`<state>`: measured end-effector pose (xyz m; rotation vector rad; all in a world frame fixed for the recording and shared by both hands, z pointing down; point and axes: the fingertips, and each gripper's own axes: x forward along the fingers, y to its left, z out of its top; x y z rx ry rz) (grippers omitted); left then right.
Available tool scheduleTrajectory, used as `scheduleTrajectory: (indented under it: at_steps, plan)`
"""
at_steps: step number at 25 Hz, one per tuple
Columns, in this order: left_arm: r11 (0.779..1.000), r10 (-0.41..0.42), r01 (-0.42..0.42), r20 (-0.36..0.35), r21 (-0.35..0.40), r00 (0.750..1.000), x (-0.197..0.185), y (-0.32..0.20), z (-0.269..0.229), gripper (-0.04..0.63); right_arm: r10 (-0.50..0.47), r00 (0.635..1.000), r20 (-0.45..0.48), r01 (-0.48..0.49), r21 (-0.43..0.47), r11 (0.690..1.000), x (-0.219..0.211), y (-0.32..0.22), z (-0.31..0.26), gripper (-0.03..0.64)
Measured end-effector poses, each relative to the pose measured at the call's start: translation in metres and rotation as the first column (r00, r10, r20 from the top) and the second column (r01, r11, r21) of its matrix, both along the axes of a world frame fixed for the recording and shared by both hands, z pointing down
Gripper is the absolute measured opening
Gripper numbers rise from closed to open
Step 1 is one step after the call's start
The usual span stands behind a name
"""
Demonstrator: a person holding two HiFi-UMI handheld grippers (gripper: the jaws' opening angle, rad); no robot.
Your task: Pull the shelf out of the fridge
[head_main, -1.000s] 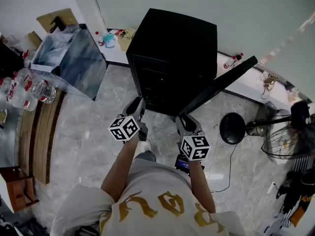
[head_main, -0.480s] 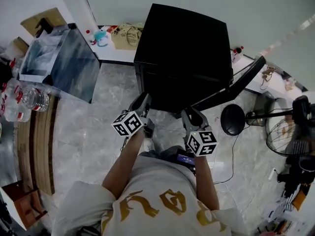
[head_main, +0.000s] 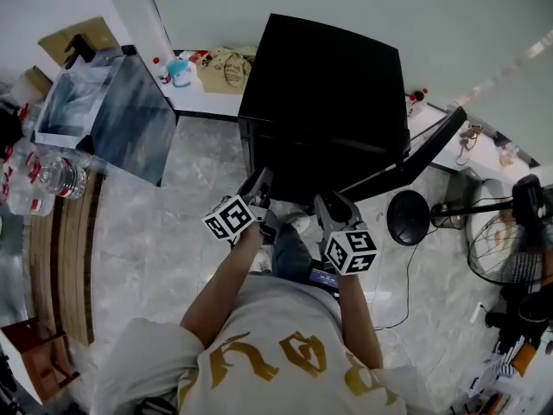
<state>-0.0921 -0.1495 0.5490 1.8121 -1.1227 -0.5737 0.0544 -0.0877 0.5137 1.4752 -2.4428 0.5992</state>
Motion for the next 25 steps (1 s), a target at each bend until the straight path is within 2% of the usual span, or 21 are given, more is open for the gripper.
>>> scheduleTrajectory:
  at_steps: [4,11,17,20,25]
  plan:
    - [0.999,-0.001,-0.001,-0.060,-0.041,0.998,0.010,-0.005,0.006,0.103,-0.026,1.000,0.010,0.026,-0.003,1.000,-0.002,-0.007,0.003,0.110]
    - [0.995,-0.059,0.046,-0.145,-0.092,0.988,0.013,-0.025,0.019,0.103,-0.039,0.999,0.018,0.040,-0.033,0.999,0.002,-0.019,0.017,0.114]
    - [0.992,-0.114,0.100,-0.205,-0.078,0.972,0.017,-0.051,0.019,0.118,-0.043,0.999,0.027,0.044,-0.043,0.998,0.008,-0.036,0.021,0.114]
    - [0.986,-0.149,0.124,-0.265,-0.110,0.953,0.018,-0.066,0.027,0.118,-0.062,0.998,0.023,0.063,-0.059,0.996,0.005,-0.043,0.029,0.114]
    - [0.981,-0.176,0.142,-0.303,-0.132,0.937,0.018,-0.083,0.033,0.118,-0.082,0.996,0.030,0.084,-0.080,0.993,0.000,-0.048,0.035,0.114]
